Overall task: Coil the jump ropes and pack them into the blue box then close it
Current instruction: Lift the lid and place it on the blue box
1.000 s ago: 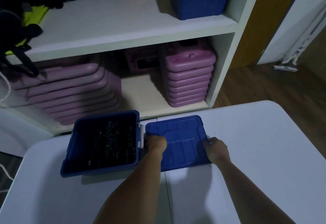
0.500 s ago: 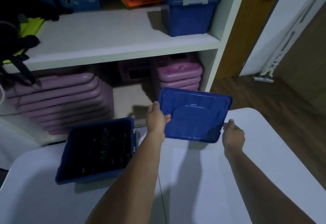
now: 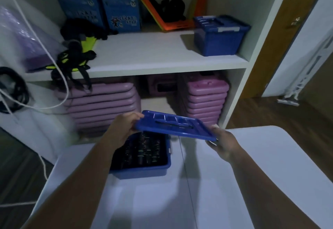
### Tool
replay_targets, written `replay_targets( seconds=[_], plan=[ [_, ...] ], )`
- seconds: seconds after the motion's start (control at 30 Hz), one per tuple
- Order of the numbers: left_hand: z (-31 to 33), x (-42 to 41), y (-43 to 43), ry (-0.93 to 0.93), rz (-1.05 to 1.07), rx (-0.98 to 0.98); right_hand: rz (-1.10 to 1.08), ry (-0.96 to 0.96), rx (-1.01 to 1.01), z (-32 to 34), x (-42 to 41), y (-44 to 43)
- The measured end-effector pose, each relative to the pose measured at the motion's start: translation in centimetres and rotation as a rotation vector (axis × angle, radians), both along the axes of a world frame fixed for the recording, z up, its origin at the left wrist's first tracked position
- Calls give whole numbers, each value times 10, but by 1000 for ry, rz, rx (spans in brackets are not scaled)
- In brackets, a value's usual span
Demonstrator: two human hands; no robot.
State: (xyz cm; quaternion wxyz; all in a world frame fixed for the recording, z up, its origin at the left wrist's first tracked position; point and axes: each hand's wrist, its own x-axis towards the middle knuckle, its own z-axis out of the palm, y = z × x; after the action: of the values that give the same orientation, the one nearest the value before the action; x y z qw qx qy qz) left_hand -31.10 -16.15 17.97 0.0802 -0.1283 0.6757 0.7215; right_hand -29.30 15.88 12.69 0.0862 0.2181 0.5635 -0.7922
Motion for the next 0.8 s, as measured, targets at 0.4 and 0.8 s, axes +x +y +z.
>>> replay_targets(
  seconds=[0.4,0.8],
  plan=[
    [-44,44,-104,-130,-14,-438,245,38,560,-29,4,-101],
    [-92,37,-124,-156,28,-847,363,55,782,-55,-4,-126]
  ],
)
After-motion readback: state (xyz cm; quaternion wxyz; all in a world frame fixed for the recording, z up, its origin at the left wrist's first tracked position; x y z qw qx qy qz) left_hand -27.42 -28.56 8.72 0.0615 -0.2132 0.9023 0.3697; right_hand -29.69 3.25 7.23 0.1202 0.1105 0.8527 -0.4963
